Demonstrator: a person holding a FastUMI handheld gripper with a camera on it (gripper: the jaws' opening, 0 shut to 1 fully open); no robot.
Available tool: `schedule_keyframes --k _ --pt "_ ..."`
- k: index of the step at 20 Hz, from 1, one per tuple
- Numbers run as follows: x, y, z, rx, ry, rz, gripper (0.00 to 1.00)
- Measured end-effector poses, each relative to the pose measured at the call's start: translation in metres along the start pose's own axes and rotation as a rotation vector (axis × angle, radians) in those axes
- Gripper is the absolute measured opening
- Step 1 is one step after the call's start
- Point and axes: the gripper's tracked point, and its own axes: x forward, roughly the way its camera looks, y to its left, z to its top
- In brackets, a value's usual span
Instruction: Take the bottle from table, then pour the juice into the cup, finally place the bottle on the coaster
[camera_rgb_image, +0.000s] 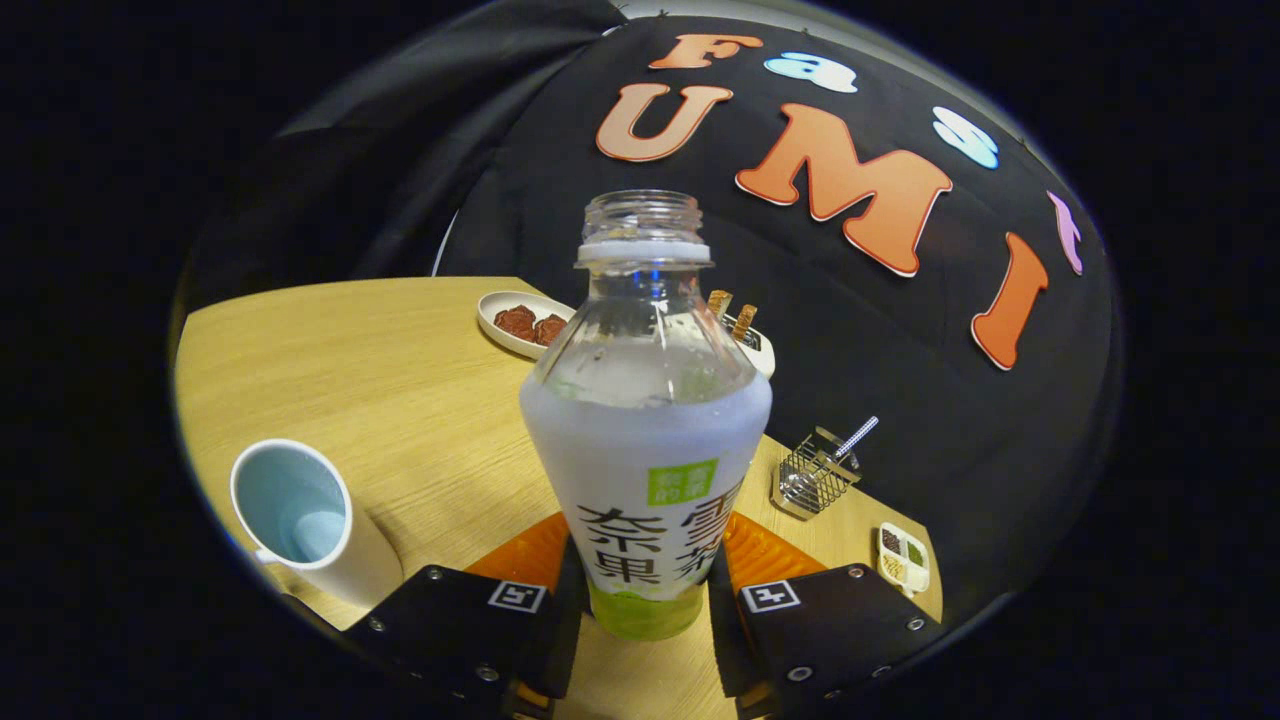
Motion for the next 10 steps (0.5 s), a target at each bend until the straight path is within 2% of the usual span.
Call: schedule_keyframes --k 7,10 --pt "0.024 -0.009 0.000 0.243 -0.025 0.010 0.59" --pt "0.026 -0.011 -0.005 0.281 -0.023 0.007 0.59"
